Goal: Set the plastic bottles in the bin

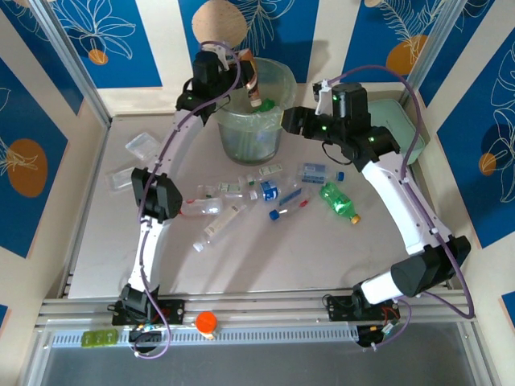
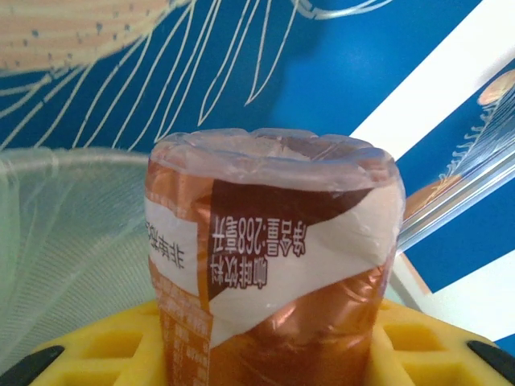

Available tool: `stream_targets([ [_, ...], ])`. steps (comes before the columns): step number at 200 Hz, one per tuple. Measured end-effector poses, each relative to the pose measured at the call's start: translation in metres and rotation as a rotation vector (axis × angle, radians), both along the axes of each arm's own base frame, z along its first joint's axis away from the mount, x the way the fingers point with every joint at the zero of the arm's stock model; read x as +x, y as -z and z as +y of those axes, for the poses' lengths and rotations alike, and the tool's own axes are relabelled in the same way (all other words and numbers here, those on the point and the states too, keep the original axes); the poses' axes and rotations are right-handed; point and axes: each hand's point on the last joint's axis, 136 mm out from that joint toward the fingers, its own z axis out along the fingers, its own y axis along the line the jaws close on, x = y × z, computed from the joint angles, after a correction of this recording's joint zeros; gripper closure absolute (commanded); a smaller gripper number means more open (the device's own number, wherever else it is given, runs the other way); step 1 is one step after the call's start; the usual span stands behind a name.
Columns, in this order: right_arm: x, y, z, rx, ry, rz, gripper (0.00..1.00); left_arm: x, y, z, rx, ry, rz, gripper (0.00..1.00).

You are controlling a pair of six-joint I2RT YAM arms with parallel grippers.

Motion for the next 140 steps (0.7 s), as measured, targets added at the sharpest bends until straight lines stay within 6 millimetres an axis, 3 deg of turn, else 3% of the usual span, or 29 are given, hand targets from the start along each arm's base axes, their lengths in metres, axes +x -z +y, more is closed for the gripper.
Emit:
stream_targets([
  [30, 0.002, 0.015, -0.005, -0.006, 0.011, 0.033, 0.36, 0.005, 0.016, -0.005, -0.006, 0.013, 0.019, 0.53],
  [47, 0.002, 0.017, -0.005, -0.007, 0.011, 0.036, 0.36, 0.006, 0.019, -0.007, -0.017, 0.021, 0.024, 0.45],
  [69, 0.004, 0.016, -0.004, -0.004, 0.011, 0.027, 0.36, 0.006, 0.016, -0.009, -0.036, 0.032, 0.020, 0.33],
  [140, 0.007, 0.016, -0.007, -0.005, 0.017, 0.028, 0.36, 0.006, 0.010, -0.010, -0.032, 0.035, -0.012, 0.24],
])
